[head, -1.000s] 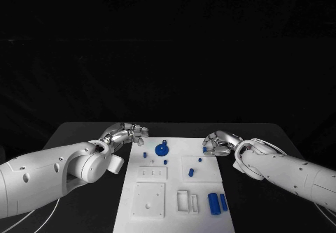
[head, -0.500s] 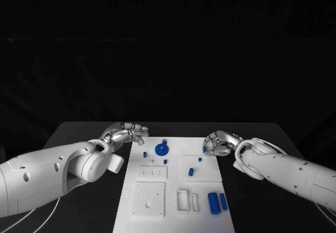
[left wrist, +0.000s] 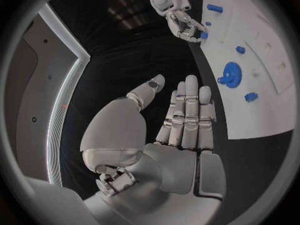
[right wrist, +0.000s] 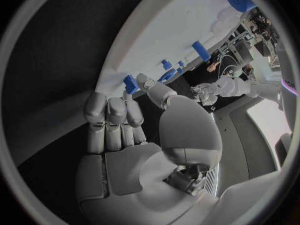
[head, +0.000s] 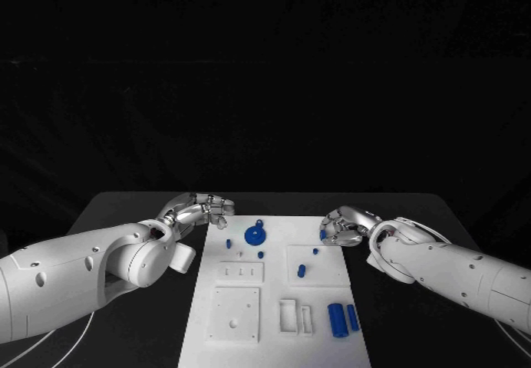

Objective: Assemble the parts on the task board

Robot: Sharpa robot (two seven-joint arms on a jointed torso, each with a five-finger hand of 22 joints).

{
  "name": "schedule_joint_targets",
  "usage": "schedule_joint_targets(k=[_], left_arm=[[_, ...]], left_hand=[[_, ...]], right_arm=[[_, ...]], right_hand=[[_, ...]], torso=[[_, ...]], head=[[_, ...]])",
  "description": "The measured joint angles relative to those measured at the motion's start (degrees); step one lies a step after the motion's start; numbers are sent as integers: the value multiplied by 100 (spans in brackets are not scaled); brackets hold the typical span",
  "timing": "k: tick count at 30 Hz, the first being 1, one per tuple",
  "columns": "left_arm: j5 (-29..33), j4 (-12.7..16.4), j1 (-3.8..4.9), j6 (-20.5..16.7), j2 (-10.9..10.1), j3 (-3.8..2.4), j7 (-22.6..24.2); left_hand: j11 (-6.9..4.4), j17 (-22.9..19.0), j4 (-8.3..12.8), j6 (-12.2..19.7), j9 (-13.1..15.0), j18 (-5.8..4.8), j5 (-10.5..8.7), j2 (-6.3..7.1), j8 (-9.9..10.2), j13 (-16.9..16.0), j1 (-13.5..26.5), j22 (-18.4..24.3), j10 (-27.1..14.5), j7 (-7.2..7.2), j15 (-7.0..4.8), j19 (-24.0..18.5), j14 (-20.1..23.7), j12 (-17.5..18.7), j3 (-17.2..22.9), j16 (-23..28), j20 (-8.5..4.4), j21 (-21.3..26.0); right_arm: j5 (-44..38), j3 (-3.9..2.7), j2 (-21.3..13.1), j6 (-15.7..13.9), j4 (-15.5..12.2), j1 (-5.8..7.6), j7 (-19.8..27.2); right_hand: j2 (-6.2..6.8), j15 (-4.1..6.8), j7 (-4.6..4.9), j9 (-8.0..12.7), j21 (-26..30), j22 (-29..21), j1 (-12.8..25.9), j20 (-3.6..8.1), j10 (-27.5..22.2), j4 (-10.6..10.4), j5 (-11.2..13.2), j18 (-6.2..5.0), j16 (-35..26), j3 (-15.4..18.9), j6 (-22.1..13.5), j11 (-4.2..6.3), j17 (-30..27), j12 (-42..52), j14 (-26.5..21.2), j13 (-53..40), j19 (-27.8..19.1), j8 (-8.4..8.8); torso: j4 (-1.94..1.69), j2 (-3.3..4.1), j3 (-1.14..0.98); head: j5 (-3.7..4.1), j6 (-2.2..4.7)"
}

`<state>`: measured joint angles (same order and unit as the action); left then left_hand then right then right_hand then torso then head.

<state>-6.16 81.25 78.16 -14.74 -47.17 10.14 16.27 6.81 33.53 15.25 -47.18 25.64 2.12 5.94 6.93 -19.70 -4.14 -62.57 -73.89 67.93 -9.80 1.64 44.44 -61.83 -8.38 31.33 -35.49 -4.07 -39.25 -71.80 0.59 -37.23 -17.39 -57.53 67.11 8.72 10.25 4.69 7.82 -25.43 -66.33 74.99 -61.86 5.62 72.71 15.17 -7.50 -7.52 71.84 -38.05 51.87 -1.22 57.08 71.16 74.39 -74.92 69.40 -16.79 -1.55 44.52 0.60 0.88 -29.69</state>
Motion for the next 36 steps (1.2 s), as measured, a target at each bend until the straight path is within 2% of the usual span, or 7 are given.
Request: schedule_joint_targets(k=[12,15,18,21,36], left_arm=[[1,1,0,2,-3,0,-2],[1,2,0,3,-4,0,-3],[1,2,0,3,-4,0,-3],[1,4,0,3,-4,0,-4],[2,4,0,6,-6,0,-9]], left_hand=[[-7,0,0,0,0,-37,0,0,0,0,0,0,-7,0,0,0,0,0,0,0,0,0],[-7,0,0,0,0,-38,0,0,0,0,0,0,-7,0,0,0,0,0,0,0,0,0],[-7,0,0,0,0,-33,0,0,0,0,0,-1,-7,0,0,0,0,0,0,0,0,0],[-7,0,0,0,0,12,0,0,0,0,0,0,-7,0,0,0,0,0,0,0,0,0],[-7,0,0,0,0,19,0,0,0,0,0,4,-7,0,0,1,0,0,0,0,1,-23]], right_arm=[[-50,8,44,-77,11,-3,-75],[-87,9,48,-129,13,-4,-111],[-135,10,48,-182,14,-7,-146],[-182,10,48,-227,17,-10,-176],[-296,10,57,-338,-7,-39,-224]], right_hand=[[0,22,-34,-1,0,0,0,-9,33,-36,3,-1,0,-67,90,9,17,45,23,0,9,-29],[-10,23,-58,-1,0,0,11,-9,62,-61,65,-2,0,-141,157,21,27,45,24,0,9,-65],[-41,70,-84,0,0,0,5,-10,82,-109,194,-2,0,-274,224,41,37,45,30,0,10,-88],[-60,85,-107,-4,0,0,-15,11,103,-123,344,-2,0,-408,306,61,52,67,44,0,31,-97],[-60,84,-135,-13,-22,0,-14,11,133,-126,351,-6,0,-442,400,92,68,111,44,0,32,-145]], torso=[[-1,1,1],[-1,1,1],[-1,1,1],[-2,2,1],[1,4,-3]], head=[[-3,2],[-5,-2],[-6,-6],[-7,-13],[-2,-27]])
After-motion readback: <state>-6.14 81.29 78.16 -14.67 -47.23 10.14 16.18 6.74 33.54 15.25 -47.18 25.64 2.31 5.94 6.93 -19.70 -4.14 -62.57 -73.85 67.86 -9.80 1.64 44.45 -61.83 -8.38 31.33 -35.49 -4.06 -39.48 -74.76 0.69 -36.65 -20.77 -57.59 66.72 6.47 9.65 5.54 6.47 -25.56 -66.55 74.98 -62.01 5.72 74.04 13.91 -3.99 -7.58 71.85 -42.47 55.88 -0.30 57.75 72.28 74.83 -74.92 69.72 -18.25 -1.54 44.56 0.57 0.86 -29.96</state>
